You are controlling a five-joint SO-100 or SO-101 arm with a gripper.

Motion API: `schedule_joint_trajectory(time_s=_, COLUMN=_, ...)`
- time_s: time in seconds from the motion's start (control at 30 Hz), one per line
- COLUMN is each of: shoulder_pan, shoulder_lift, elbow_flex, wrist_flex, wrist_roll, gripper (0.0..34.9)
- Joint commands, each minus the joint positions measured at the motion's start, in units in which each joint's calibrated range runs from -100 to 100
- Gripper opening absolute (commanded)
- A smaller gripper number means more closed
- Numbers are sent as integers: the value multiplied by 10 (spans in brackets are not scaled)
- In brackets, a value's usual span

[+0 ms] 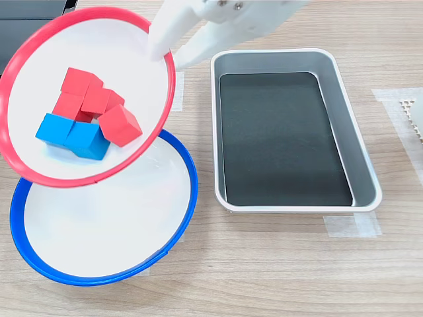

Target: Resolve any anomalies and move all blocks to matching dishes

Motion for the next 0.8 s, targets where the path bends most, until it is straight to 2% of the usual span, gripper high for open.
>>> schedule_joint_trajectory(time_s=0.0, shoulder_pan=29, shoulder_lift=-43, elbow_flex=-26, wrist_flex=-1, wrist_roll=2, gripper=0)
schedule_joint_trajectory(time_s=0.37, shoulder_pan=132, shoulder_lift=-40, elbow_flex=-14, wrist_flex=-15, wrist_roll=29, gripper=0)
schedule_joint_trajectory(time_s=0.47, shoulder_pan=167, shoulder_lift=-22, elbow_flex=15, wrist_flex=-55, wrist_roll=31, gripper=0)
schedule_joint_trajectory(time_s=0.6, shoulder_pan=189, shoulder_lift=-6, elbow_flex=53, wrist_flex=-101, wrist_roll=31, gripper=0)
schedule_joint_trajectory(time_s=0.77, shoulder_pan=210, shoulder_lift=1, elbow_flex=144, wrist_flex=-192, wrist_roll=35, gripper=0)
